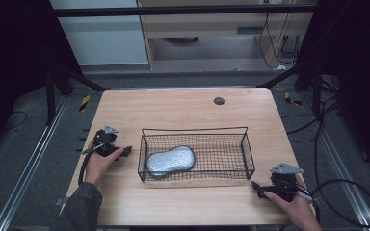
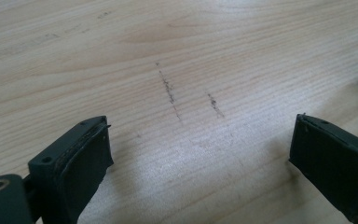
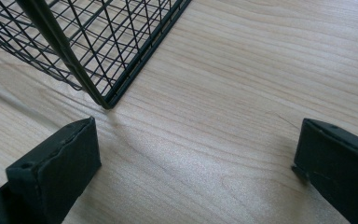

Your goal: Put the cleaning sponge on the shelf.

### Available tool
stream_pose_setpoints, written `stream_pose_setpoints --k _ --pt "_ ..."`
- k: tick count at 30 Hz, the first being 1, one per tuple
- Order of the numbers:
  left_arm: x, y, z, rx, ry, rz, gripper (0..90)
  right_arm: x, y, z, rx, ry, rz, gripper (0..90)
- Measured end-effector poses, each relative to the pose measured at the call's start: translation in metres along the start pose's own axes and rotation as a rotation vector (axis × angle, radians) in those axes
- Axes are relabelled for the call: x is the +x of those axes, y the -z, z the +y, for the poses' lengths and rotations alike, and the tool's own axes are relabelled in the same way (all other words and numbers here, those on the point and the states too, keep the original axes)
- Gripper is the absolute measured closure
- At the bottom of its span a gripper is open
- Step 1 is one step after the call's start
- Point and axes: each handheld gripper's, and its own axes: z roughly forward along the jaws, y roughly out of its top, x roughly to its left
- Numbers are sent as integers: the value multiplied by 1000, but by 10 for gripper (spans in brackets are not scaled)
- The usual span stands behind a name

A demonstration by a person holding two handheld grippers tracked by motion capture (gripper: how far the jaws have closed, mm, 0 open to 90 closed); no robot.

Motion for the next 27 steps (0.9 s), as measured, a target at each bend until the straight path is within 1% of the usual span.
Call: stream_pose_setpoints --k 2,3,5,11,14,16,19,27 --pt "1 -1 0 -13 18 -9 46 0 0 0 0 0 0 4" --pt "2 -1 1 -16 18 -8 46 0 0 0 0 0 0 4" --pt "2 -2 1 -25 21 6 46 0 0 0 0 -1 -1 4" --pt "5 -8 0 -20 37 6 46 0 0 0 0 0 0 4" --pt "6 -10 0 -36 53 11 36 0 0 0 0 0 0 5" --pt "6 -12 -1 -47 47 12 25 0 0 0 0 0 0 5" --pt "5 -15 -1 -69 50 14 0 0 0 0 0 -1 0 5" --pt "5 -15 -1 -68 49 15 0 0 0 0 0 -2 0 5"
